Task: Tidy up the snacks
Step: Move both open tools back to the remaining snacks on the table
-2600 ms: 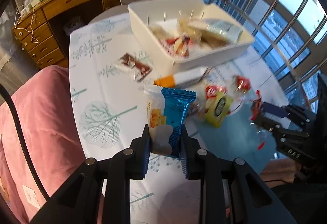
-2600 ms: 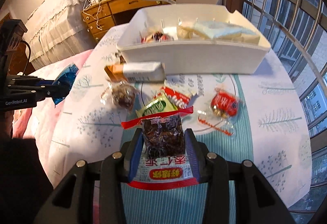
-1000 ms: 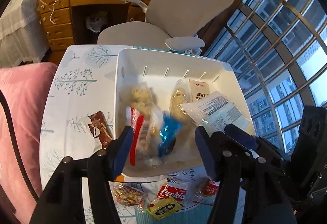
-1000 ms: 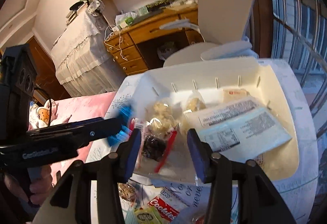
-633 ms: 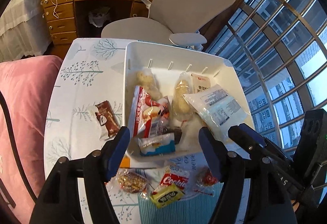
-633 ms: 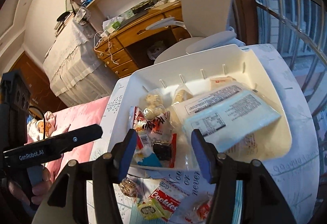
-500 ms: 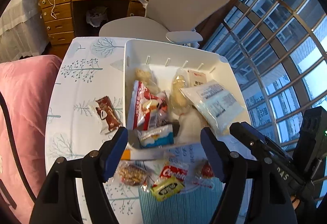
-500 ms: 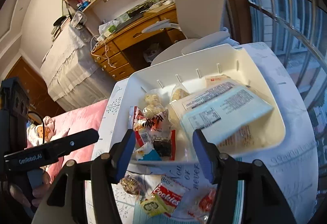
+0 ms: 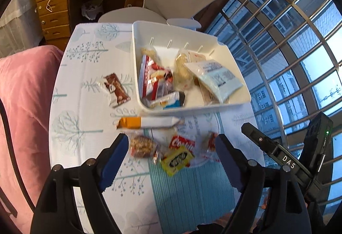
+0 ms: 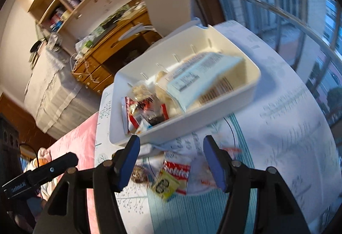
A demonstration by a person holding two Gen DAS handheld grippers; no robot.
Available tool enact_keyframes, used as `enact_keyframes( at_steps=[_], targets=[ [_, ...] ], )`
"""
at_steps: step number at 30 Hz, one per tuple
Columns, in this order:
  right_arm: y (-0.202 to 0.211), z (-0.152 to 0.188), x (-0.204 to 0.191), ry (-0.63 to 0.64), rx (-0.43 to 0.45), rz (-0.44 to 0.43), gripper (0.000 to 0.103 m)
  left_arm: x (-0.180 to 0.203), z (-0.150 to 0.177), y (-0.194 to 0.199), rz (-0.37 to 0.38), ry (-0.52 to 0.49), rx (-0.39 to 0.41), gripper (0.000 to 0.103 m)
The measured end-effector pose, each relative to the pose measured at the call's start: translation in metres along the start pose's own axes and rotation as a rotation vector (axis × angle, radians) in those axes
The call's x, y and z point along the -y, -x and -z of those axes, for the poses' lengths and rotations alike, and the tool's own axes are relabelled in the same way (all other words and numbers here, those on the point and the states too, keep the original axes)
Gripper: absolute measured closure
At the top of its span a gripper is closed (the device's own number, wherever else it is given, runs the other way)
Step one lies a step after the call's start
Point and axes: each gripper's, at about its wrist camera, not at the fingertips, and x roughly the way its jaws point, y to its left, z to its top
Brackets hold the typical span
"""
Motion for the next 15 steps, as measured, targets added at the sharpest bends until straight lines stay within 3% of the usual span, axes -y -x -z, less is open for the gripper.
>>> enact_keyframes(
  at_steps=[7,15],
  targets=[
    [0.009,0.035,0.010,-0.094,-0.002,0.056,0.041,-0.013,0.024,-0.008,0.024,0.042,-0.100,0.020],
    [0.007,0.065,0.019,-0.138,-0.021,0.123,0.041,-0.024,0.041,-0.026,-0.029,0.134,-0.185,0.020]
  ],
)
